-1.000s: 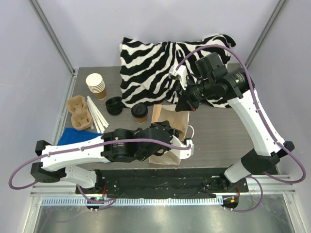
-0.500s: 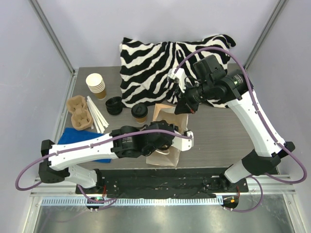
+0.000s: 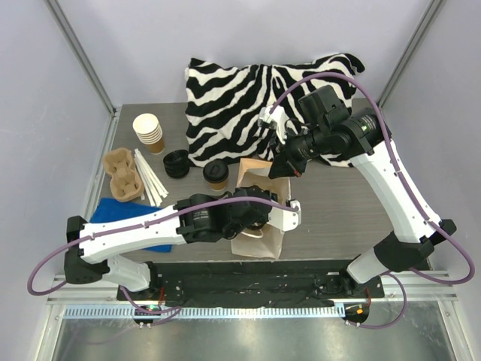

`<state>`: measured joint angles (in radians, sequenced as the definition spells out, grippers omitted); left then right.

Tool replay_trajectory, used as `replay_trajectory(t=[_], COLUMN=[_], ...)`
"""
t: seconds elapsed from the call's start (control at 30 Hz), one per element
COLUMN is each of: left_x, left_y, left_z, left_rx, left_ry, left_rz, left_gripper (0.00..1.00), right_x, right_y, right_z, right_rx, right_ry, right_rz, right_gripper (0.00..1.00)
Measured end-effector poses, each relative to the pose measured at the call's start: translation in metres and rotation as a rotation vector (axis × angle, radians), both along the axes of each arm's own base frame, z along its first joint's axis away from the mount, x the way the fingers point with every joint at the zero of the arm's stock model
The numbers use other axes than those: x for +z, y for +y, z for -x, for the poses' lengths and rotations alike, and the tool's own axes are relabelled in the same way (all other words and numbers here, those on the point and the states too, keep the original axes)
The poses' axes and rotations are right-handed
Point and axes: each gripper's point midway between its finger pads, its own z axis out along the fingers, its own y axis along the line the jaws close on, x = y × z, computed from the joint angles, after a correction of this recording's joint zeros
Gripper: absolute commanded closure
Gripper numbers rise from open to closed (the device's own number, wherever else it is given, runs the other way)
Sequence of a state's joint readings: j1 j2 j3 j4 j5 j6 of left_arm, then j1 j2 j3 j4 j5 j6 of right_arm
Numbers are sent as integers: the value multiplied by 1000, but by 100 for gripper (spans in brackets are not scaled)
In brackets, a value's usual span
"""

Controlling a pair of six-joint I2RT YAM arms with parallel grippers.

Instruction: Pack the takeout coffee

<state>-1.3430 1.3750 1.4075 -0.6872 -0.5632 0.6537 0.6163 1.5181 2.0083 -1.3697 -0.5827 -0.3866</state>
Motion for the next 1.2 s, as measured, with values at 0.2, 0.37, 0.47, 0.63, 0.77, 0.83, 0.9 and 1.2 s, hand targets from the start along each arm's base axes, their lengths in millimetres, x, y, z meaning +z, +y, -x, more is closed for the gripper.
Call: replay_trajectory(t=[0.2,0.37,0.47,0.63,0.77,0.83,0.9,1.2], left_x=[25,33,27,6,-6,-10,-13,-8], left_y=[-3,-3,-2,-2,-3,-3,-2,1], left_z=[1,1,1,2,1,-2,-7,-14], left_rx=[-3,0,0,0,-3,5,20,47], left_ry=[-11,-18,-16,-7,6,13,20,15], left_rz=[35,49,36,-2,-13,-12,-3,60], left_gripper=[100,100,100,100,100,100,100,100], right_x=[0,2,1,-9,-14,-14,-13,-10], right_y=[1,3,4,7,8,9,9,13], right_z=[1,5,9,15,20,21,21,26], right_rx=[-1,3,14,37,51,56,58,64], right_ry=[11,28,42,87,122,124,126,161], right_rz=[-5,-16,-23,-20,-21,-26,-30,-56], right_gripper=[99,99,99,99,99,99,99,99])
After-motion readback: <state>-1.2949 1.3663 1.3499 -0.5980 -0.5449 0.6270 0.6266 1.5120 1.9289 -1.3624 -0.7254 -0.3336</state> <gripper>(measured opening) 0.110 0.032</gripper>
